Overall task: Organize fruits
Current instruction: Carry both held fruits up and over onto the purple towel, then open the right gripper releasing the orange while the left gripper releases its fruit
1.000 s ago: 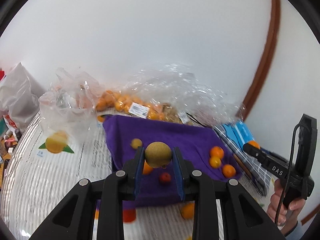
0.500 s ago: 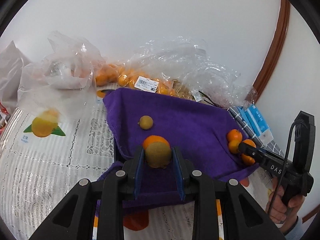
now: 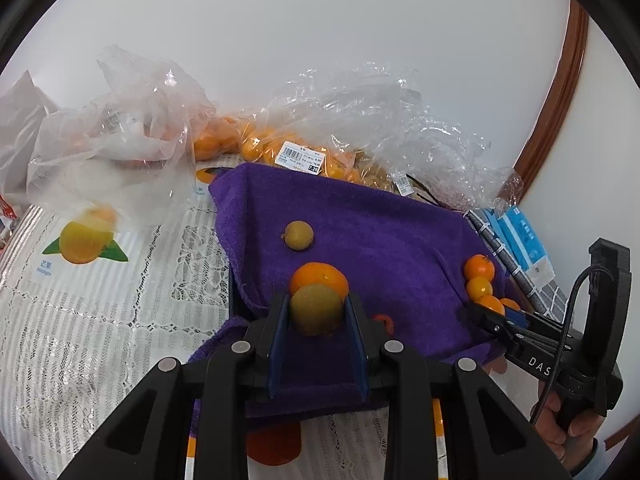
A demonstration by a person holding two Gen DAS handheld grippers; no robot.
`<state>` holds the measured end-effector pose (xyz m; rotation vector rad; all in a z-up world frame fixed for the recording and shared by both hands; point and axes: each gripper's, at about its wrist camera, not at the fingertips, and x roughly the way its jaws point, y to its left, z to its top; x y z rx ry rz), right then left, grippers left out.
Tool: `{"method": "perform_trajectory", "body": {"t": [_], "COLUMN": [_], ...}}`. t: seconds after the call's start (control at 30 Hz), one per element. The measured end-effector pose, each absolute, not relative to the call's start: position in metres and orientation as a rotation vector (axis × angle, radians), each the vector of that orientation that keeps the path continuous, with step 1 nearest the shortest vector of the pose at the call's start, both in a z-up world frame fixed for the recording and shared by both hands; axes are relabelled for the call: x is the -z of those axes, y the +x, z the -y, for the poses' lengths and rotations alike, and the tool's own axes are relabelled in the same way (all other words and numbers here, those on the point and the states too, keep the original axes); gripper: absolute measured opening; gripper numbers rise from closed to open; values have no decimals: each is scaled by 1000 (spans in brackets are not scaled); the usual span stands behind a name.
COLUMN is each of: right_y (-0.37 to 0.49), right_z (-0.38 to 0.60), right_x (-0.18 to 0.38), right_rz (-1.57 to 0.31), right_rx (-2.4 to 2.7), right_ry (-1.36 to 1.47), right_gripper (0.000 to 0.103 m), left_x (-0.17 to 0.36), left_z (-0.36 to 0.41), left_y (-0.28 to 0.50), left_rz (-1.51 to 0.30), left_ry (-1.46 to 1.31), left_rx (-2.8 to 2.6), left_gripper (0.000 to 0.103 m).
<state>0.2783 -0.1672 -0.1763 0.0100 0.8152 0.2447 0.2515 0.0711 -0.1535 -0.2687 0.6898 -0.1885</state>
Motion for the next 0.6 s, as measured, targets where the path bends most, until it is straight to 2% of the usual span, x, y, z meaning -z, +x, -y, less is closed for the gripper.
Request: {"method": "perform_trajectory", "body": {"t": [0.4,0.53,0.6], "right_y": [278,275,273], "right_z": [163,165,167], "right_x": [179,174,173], "right_rz": [-823,-790,-775], "right_rx": [-243,-244,-247], "right_ry": [-11,-2,7], "right_gripper": [35,45,46], "left_x": [158,158,158], "left_z": [-64,-63,-63], "left_y": [256,256,255], "left_rz": [-717,-722,-721], "left_ry": [-237,-236,-235], "left_rx": [181,186,192], "left_gripper": [27,27,27]}}
